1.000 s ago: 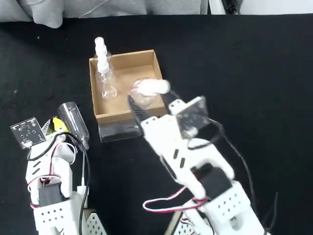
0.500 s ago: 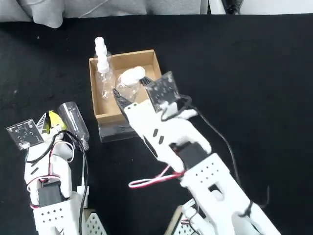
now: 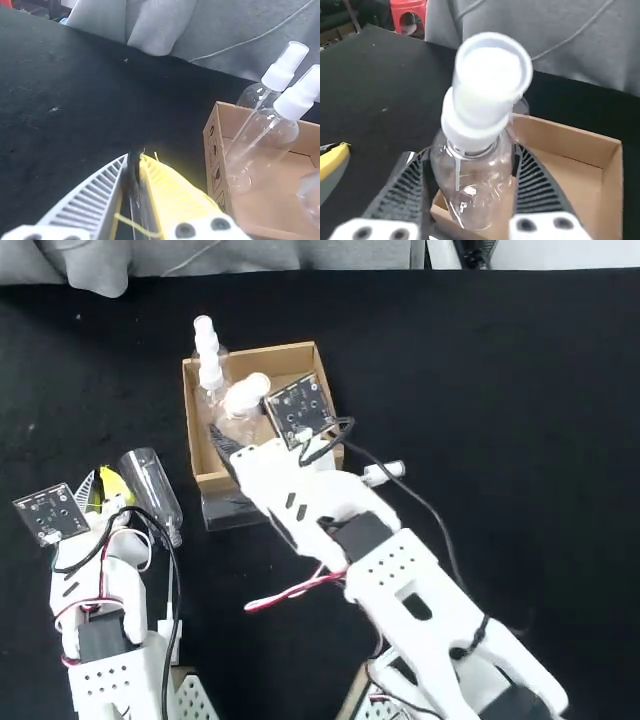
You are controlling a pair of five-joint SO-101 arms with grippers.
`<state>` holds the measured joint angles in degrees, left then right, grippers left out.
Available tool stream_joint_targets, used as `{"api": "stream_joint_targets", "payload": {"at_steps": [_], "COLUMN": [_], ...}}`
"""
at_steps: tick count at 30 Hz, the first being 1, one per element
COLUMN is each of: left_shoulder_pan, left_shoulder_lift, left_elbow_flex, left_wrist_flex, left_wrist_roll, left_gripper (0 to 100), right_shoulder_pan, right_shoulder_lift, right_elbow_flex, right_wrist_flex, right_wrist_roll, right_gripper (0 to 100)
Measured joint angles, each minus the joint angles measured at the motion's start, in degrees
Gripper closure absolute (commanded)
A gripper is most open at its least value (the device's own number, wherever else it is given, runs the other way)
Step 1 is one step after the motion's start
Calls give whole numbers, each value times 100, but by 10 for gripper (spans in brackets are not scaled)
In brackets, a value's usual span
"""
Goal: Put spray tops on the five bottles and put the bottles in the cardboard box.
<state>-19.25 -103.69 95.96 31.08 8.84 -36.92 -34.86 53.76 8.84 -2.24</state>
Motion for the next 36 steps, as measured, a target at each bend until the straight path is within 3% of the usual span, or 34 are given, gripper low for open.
{"api": "stream_joint_targets", "payload": {"at_steps": [14,36], "left_shoulder_pan": [0,0], "left_shoulder_lift": [0,0], "left_elbow_flex": [0,0], "left_wrist_flex": [0,0], "left_wrist_roll": [0,0], "left_gripper": [970,970], "right_shoulder_pan": [-53,-44], "right_shoulder_lift": [1415,3253], "right_elbow_flex": [0,-826], "right_wrist_flex": [-1284,-1424], "right_wrist_roll": [0,0], "right_gripper": [928,923]}}
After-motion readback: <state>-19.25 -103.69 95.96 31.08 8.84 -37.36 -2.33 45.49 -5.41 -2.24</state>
